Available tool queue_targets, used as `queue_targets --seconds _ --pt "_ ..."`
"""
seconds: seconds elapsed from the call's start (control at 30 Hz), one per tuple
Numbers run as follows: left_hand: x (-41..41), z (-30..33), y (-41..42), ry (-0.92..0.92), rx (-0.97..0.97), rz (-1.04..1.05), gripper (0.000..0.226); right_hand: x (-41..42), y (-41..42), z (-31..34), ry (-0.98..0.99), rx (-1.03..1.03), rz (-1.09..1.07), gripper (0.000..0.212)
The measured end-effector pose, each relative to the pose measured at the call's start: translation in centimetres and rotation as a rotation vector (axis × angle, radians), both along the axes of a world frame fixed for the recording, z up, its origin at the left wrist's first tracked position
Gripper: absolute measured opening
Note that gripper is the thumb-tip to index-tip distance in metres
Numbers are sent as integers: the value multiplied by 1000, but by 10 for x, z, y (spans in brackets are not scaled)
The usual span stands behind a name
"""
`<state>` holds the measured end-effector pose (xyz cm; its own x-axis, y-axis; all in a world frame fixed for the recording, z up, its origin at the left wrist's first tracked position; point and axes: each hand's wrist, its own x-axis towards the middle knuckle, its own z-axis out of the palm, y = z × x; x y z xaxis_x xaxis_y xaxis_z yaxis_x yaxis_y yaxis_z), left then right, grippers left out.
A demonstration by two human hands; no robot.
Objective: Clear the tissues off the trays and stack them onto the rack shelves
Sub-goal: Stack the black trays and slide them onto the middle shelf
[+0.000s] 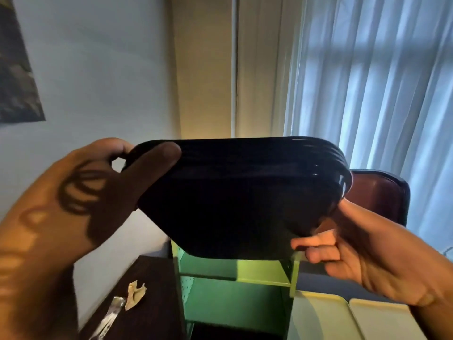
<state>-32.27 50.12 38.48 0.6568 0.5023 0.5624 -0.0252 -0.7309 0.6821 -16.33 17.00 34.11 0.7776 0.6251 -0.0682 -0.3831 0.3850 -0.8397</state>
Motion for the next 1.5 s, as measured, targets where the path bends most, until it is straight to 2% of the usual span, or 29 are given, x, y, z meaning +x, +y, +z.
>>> queue_targets --seconds 0.03,0.07,0.1,0.13,0.23,0.33,0.43,0.47,0.5,0.53,0.6,0.63,0.7,0.77,0.83,0.9,1.0,1.17,1.4,1.5 --pt "-6 23 -18 38 -39 -122 84 -15 25 -19 -46 -57 26 93" --pt "3 20 -5 -9 -34 -82 83 -12 35 -10 -79 -79 118 85" --pt "5 11 -5 51 -84 -124 84 -9 33 -8 -64 -207 35 74" --pt "9 -2 -1 36 -95 -123 86 -4 36 -26 -85 -224 -37 66" --pt "21 -23 2 48 -105 -95 87 2 48 -44 56 -135 -155 57" --pt "28 -48 -13 93 -81 -106 76 -6 60 -77 61 -105 -198 52" --pt "31 -88 -6 34 -187 -169 70 -6 72 -104 96 -82 -312 42" --pt "28 -94 -11 81 -189 -170 70 -5 74 -116 57 -126 -377 35" --pt "28 -105 -10 146 -212 -148 68 -4 78 -123 107 -159 -453 26" --pt "28 -118 -10 212 -218 -87 64 -4 80 -125 182 -108 -393 21" --pt "29 -142 -8 275 -229 -52 61 -2 78 -143 348 -22 -326 25" --pt "33 -154 -10 305 -213 -30 63 1 78 -155 368 12 -322 23" --pt "42 -180 -14 386 -191 -48 68 0 77 -175 268 -42 -364 27" --pt "51 -198 -13 450 -198 -86 70 -2 80 -179 425 -55 -339 37" --pt "62 -217 -8 506 -194 -103 74 -4 82 -186 461 -112 -307 45" --pt "73 -234 -3 484 -143 -109 81 -5 87 -190 439 -206 -257 32" --pt "90 -248 0 442 -75 -113 90 4 92 -198 423 -349 -240 37" --pt "111 -248 1 380 -43 -63 90 28 101 -195 339 -533 -279 28" --pt "121 -249 1 430 14 -31 94 45 99 -198 384 -514 -184 25" --pt "116 -250 -7 402 93 4 88 42 95 -204 388 -478 -147 33"
